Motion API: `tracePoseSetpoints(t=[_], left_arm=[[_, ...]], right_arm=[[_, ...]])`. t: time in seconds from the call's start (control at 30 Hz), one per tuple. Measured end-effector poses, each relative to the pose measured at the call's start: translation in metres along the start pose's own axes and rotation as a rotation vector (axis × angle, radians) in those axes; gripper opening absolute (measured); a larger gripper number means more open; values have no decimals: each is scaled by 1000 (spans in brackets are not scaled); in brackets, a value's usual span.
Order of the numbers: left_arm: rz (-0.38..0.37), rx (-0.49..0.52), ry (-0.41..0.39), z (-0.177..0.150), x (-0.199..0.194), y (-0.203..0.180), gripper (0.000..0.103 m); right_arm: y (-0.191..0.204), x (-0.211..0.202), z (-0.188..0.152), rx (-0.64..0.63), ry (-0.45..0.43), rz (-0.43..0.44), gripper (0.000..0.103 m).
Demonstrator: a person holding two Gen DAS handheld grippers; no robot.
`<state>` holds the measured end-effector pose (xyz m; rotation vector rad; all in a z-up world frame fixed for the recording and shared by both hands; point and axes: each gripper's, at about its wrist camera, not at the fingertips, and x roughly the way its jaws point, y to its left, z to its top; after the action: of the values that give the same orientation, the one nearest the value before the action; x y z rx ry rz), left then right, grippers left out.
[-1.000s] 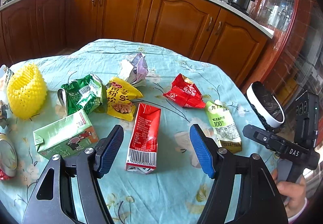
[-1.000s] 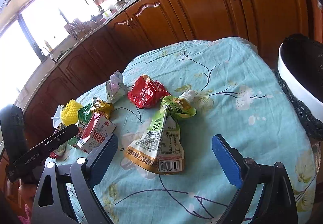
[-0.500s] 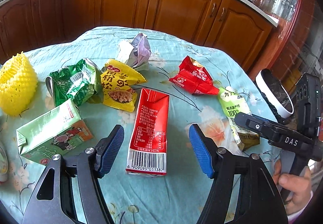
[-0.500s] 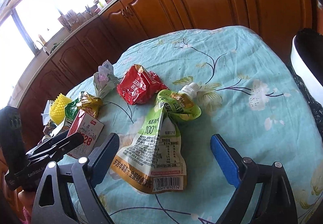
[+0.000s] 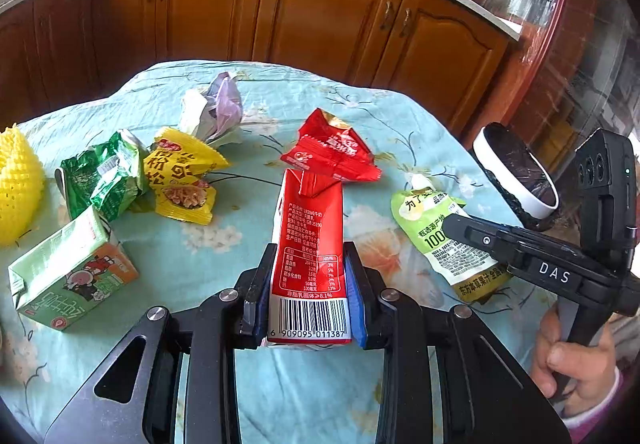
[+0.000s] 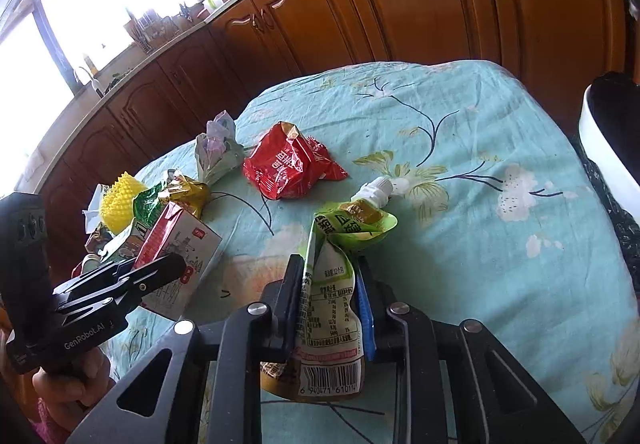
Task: Collect trash
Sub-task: 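Grasp the red juice carton with left tool while right tool grasps green pouch, then carry the red carton and green pouch in both tools over the bin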
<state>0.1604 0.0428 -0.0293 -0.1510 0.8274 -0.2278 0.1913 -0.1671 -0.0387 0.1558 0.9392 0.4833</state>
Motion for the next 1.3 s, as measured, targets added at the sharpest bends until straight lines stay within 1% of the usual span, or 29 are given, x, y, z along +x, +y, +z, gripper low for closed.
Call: tracePoseSetpoints(t=[0.27, 0.43, 0.93, 1.3], left_arm=[[-60, 55, 2, 6, 2, -37, 29], [-103, 77, 10, 11, 4, -58, 29], [-164, 187, 17, 22, 13, -125, 29], [-203, 249, 31, 28, 23, -161, 29]], right_arm=[[-15, -38, -2, 13, -66, -25, 23], [-27, -57, -4, 17, -100, -56, 22], [-71, -107, -10, 82, -180, -126, 22], [-105, -138, -11, 127, -230, -174, 22]])
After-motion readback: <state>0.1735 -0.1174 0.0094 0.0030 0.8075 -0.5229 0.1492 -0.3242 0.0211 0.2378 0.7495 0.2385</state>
